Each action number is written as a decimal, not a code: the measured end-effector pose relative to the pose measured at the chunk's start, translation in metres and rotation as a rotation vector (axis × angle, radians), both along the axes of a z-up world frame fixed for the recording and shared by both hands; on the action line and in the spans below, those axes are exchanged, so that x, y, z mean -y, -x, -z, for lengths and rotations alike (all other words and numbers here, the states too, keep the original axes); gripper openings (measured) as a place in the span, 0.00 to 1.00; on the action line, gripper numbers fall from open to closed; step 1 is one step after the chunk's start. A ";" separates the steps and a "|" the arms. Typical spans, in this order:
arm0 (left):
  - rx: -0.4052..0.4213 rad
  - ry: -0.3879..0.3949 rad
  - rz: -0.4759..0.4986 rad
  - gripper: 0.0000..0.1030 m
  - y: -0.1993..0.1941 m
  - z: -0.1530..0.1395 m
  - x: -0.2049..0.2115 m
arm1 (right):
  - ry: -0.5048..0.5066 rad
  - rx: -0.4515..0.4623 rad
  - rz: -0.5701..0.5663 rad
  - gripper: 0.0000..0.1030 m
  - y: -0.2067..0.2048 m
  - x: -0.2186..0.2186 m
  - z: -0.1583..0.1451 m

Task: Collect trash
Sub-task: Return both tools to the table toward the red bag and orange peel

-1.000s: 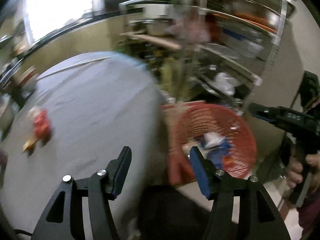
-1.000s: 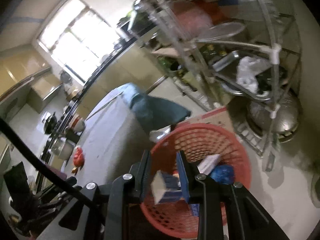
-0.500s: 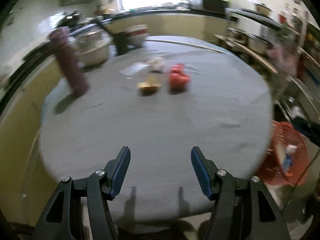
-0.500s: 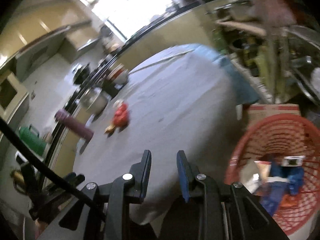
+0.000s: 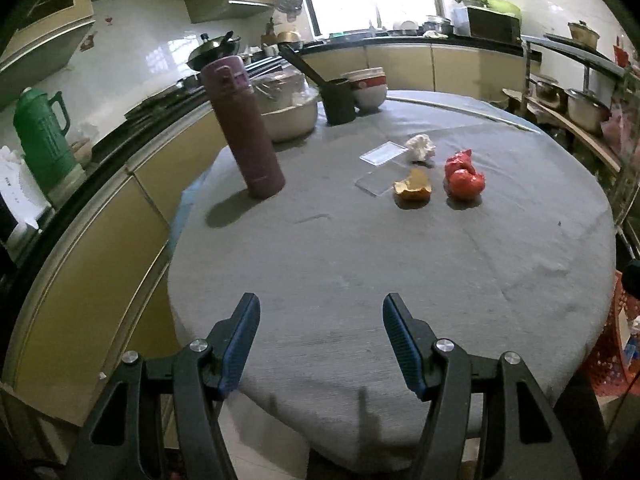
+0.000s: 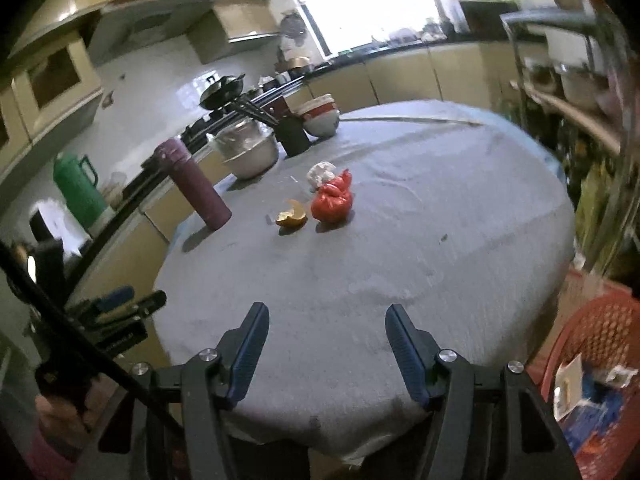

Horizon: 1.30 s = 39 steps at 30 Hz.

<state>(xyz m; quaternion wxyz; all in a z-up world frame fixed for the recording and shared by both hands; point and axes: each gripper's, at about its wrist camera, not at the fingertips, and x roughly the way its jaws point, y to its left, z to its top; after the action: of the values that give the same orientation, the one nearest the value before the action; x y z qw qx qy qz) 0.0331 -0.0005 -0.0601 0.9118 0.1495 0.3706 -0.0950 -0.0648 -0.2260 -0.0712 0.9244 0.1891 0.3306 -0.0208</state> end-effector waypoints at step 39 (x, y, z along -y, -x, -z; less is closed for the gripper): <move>-0.076 -0.015 -0.075 0.63 -0.024 0.019 -0.019 | -0.050 -0.071 -0.046 0.63 -0.038 -0.011 0.019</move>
<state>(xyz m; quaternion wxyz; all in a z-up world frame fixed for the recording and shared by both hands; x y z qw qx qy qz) 0.0567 0.0183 -0.0795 0.8988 0.1384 0.4110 -0.0636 -0.0271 -0.2152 -0.0898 0.9074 0.2037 0.3677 0.0020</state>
